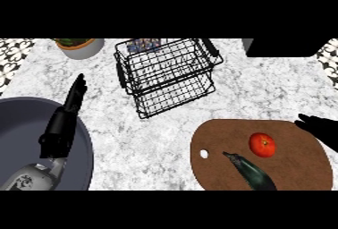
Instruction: Pick the tomato from the cutting board and place it in the tiered basket
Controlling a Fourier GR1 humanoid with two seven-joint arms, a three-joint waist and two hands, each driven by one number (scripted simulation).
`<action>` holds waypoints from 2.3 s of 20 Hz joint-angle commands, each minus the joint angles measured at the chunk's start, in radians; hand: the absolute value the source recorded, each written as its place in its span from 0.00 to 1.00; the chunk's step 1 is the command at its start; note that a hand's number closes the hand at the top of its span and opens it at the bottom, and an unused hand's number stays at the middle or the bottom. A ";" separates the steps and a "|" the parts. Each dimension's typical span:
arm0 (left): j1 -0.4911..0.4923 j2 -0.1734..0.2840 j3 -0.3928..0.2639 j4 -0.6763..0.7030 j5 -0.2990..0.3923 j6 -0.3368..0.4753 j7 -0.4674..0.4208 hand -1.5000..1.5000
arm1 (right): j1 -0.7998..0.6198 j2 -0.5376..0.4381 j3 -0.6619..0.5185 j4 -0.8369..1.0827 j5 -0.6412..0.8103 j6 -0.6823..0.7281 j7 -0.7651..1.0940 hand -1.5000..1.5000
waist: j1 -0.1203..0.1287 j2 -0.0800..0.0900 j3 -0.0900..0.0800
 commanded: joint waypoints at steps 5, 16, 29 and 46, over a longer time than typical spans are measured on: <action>-0.006 -0.132 -0.043 0.007 0.025 0.036 0.028 0.50 | -0.039 0.039 0.062 0.037 0.158 -0.015 -0.062 0.00 | -0.008 0.012 -0.025; -0.003 -0.114 -0.031 0.000 0.031 0.047 0.026 0.50 | -0.053 0.147 0.110 0.243 0.298 -0.080 -0.114 0.00 | 0.003 0.015 -0.025; -0.055 -0.148 -0.044 0.087 0.035 0.047 -0.006 0.50 | -0.053 0.242 0.188 0.304 0.384 -0.103 -0.206 0.00 | -0.016 0.015 -0.026; -0.006 -0.110 -0.048 0.009 0.049 0.056 0.001 0.50 | -0.121 0.349 0.239 0.458 0.476 -0.094 -0.205 0.00 | -0.005 0.012 -0.025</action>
